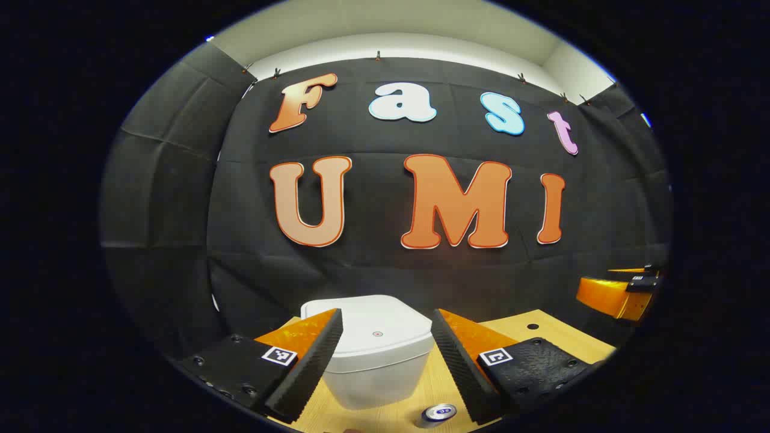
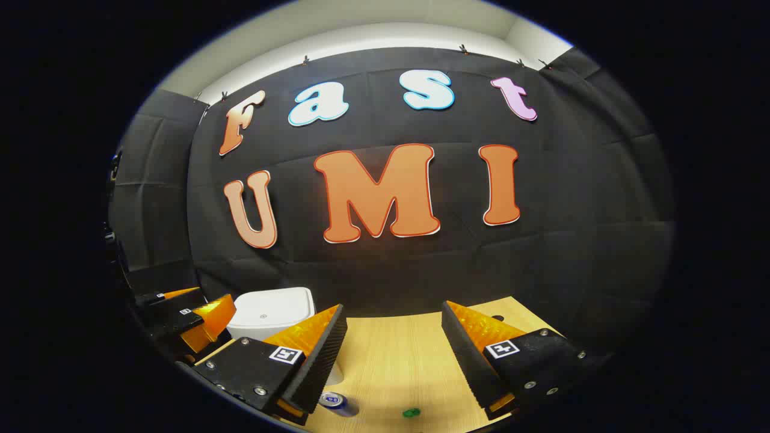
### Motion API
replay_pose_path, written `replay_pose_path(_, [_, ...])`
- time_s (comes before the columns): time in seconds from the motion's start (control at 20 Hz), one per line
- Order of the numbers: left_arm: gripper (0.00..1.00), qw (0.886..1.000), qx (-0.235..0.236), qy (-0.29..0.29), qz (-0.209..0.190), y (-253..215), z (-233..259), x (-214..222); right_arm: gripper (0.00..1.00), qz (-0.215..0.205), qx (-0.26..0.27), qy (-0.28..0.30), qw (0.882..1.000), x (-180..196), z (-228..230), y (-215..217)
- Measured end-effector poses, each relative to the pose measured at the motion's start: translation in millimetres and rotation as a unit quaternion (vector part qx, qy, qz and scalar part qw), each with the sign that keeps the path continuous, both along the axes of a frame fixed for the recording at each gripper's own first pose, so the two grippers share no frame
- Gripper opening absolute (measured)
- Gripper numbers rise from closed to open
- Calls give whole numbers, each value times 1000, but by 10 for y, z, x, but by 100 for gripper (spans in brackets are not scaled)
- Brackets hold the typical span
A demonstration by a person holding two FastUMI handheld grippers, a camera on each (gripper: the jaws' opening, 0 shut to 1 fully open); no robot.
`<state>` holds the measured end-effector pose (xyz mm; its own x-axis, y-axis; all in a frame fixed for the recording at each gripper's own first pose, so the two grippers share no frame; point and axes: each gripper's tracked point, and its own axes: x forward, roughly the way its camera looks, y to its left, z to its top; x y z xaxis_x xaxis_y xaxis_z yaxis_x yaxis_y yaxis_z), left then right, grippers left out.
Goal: Press the lid of the desktop garbage bin to open it, pick up the crumpled paper on the desktop and throw it into the bin, then pick up the pop can on the desktop and drop it into the bin, and finally close the garbage bin lid.
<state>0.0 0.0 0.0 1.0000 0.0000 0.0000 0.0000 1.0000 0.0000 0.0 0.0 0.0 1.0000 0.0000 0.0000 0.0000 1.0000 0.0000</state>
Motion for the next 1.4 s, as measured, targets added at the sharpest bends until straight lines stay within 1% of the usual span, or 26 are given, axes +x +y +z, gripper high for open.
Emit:
replay_pose_path(0.05, [97, 1000, 0, 5, 5, 0, -59, -14, 95, 4, 1, -3, 1000, -28, 11, -7])
replay_pose_path(0.1, [94, 1000, -3, 11, 7, -8, -117, -22, 95, 7, 1, -6, 1000, -46, 19, -7])
replay_pose_path(0.15, [97, 1000, -10, 14, 7, -32, -158, -41, 95, 10, -2, -5, 1000, -58, 4, -28])
replay_pose_path(0.25, [97, 1000, -19, 20, 14, -34, -213, -63, 95, 24, -6, -12, 1000, -97, 15, -27])
replay_pose_path(0.3, [94, 1000, -14, 19, 18, -28, -201, -62, 95, 28, -8, -8, 1000, -97, -16, -47])
replay_pose_path(0.45, [94, 1000, 1, 14, 26, -44, -162, -91, 95, 40, -19, 12, 999, -90, -119, -89])
replay_pose_path(0.6, [94, 1000, -16, 17, 18, -96, -159, -108, 95, 39, -19, 21, 999, -69, -142, -98])
replay_pose_path(0.65, [97, 1000, -16, 18, 11, -120, -159, -104, 95, 45, -12, 29, 998, -62, -177, -60])
replay_pose_path(0.7, [94, 1000, -12, 17, 4, -144, -148, -105, 95, 46, -6, 33, 998, -57, -184, -60])
replay_pose_path(0.9, [94, 1000, -6, 15, -17, -122, -88, -32, 95, 26, -5, 24, 999, 6, -122, -79])
replay_pose_path(1.05, [94, 1000, -5, 17, -16, -21, -102, 53, 95, 20, -6, 28, 999, 11, -155, -36])
replay_pose_path(1.1, [97, 1000, -5, 18, -14, 7, -121, 69, 95, 15, -7, 27, 1000, -1, -147, -57])
replay_pose_path(1.15, [94, 1000, -4, 20, -19, -5, -136, 100, 95, 11, -6, 24, 1000, -5, -136, -73])
replay_pose_path(1.25, [94, 999, -5, 23, -26, -23, -137, 143, 95, 4, 0, 22, 1000, -5, -111, -107])
replay_pose_path(1.4, [94, 1000, -7, 12, -23, 13, -69, 205, 95, -4, 11, 17, 1000, 11, -68, -128])
